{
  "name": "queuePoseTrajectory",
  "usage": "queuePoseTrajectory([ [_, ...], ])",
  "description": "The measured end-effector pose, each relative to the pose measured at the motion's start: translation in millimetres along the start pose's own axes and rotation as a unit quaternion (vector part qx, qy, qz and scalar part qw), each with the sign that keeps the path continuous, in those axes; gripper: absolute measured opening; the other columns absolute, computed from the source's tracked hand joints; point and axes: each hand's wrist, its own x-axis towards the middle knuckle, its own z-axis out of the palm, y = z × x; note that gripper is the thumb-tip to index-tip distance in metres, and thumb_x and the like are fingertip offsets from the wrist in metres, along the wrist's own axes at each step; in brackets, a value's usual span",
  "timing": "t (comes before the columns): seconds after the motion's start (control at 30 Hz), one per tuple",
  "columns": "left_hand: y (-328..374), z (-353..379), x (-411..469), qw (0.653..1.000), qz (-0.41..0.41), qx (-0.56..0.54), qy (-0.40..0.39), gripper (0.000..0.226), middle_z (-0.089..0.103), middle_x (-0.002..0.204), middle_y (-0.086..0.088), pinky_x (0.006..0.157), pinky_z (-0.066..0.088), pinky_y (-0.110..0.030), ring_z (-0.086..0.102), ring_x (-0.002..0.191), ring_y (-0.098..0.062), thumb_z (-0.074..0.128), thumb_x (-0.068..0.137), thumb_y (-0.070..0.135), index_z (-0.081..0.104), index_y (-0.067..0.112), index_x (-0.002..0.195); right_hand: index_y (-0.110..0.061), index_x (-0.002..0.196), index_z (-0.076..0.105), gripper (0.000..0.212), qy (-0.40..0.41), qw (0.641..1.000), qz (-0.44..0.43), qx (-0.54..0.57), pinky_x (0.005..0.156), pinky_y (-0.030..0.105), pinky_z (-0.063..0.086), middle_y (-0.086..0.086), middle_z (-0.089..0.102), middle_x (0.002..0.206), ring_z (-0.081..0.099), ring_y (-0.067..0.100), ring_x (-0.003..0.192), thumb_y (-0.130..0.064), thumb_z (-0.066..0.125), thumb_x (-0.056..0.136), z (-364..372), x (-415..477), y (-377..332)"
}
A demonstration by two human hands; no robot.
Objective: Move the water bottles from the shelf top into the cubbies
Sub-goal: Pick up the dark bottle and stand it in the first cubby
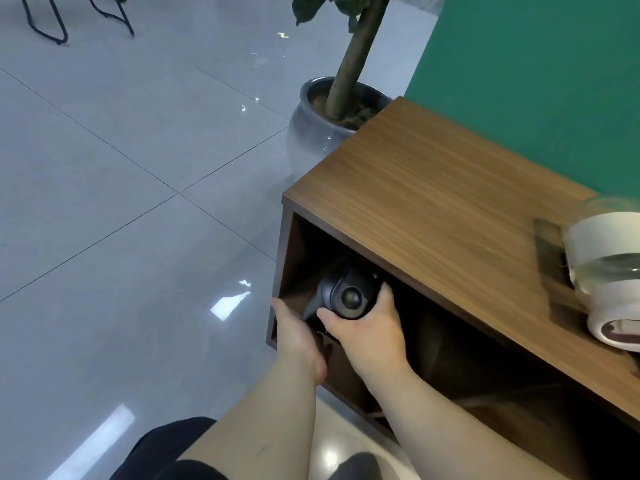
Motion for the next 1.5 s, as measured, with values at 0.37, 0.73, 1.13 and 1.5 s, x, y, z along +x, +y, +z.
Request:
queuePoseTrajectory([
  [0.37, 5.1, -0.3, 12.4, 1.000, 0.010, -0.010, -0.018, 0.138, 0.042, 0.166, -0.008, 0.123, 0.031, -0.055, 0.039, 0.152, -0.031, 0.043, 0.037, 0.100, 0.041, 0.033, 0.157, -0.021, 0.153, 0.021, 0.115, -0.018, 1.000, 0.014, -0.001, 0.104, 0.038, 0.041, 0.006, 0.039, 0.153, 0.041, 0.027, 0.138, -0.047, 0.087, 0.063, 10.6, 22.7, -6.0],
  [0.73, 5.7, -4.3, 22.2, 0.999, 0.013, 0.010, -0.041, 0.151, 0.041, 0.167, -0.006, 0.126, 0.026, -0.053, 0.035, 0.155, -0.027, 0.049, 0.026, 0.107, 0.041, 0.034, 0.157, -0.020, 0.151, 0.024, 0.112, -0.025, 1.000, 0.006, 0.009, 0.102, 0.037, 0.043, 0.009, 0.043, 0.150, 0.045, 0.028, 0.135, -0.046, 0.086, 0.062, 15.0, 27.6, -5.7],
  [1.13, 7.8, -15.6, 30.2, 0.998, -0.012, 0.054, -0.042, 0.162, 0.051, 0.160, -0.010, 0.121, 0.032, -0.060, 0.046, 0.147, -0.033, 0.050, 0.012, 0.107, 0.045, 0.032, 0.155, -0.038, 0.154, 0.003, 0.117, -0.050, 0.998, 0.029, -0.006, 0.104, 0.035, 0.040, -0.002, 0.024, 0.160, 0.035, 0.022, 0.141, -0.035, 0.085, 0.070, 1.6, 0.2, -0.6],
  [1.5, -4.9, -6.6, -58.9, 0.986, 0.059, 0.155, -0.028, 0.085, 0.066, 0.134, -0.022, 0.120, 0.033, -0.057, 0.062, 0.125, -0.038, 0.035, 0.094, 0.075, 0.056, 0.007, 0.141, -0.037, 0.106, 0.068, 0.033, -0.048, 0.987, -0.067, 0.139, 0.090, 0.026, 0.051, -0.016, 0.070, 0.109, 0.064, -0.001, 0.102, -0.011, 0.069, 0.086, -113.5, -107.9, -30.9],
])
